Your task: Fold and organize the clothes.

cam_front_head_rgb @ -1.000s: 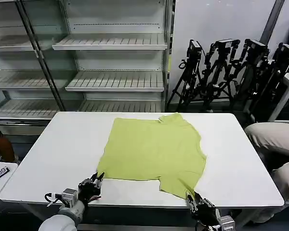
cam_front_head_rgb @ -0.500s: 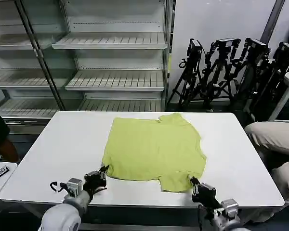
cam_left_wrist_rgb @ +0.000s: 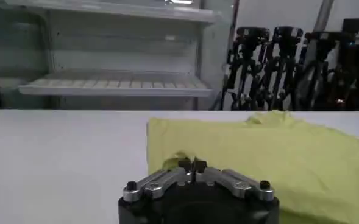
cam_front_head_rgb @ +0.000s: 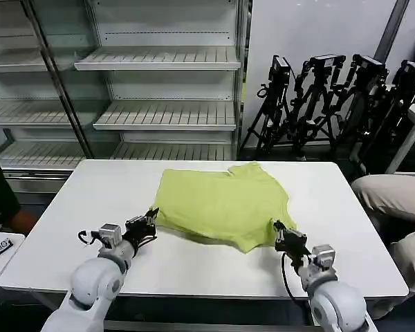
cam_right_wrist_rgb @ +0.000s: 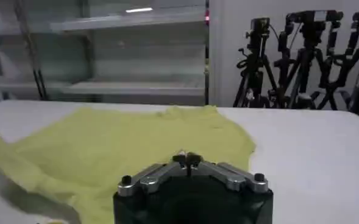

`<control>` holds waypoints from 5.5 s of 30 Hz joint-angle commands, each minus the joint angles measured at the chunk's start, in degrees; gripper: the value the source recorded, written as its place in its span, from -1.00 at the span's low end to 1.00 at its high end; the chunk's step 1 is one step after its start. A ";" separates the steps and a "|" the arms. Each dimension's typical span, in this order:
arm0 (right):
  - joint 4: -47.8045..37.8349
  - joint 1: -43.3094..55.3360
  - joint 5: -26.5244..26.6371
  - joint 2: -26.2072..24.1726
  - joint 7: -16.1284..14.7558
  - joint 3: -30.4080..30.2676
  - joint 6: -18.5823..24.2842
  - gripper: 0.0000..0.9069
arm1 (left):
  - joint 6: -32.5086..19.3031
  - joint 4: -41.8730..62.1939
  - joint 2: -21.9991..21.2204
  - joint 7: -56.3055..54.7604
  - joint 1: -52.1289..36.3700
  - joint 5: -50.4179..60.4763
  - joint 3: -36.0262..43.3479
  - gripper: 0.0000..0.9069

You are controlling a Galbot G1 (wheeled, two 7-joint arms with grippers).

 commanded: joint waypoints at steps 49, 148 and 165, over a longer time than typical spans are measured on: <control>-1.71 -6.13 -0.48 -1.62 3.24 3.46 -4.46 -1.00 | 0.17 5.82 4.05 -4.37 0.96 0.88 2.66 -0.96; -42.14 34.91 -3.45 11.96 5.78 -12.26 -5.57 1.00 | -0.03 27.67 5.25 7.51 -21.13 2.22 9.34 1.00; -42.16 35.06 1.16 10.87 3.89 -12.28 -6.16 -1.00 | 0.00 28.53 3.76 8.92 -21.21 2.38 9.42 -0.98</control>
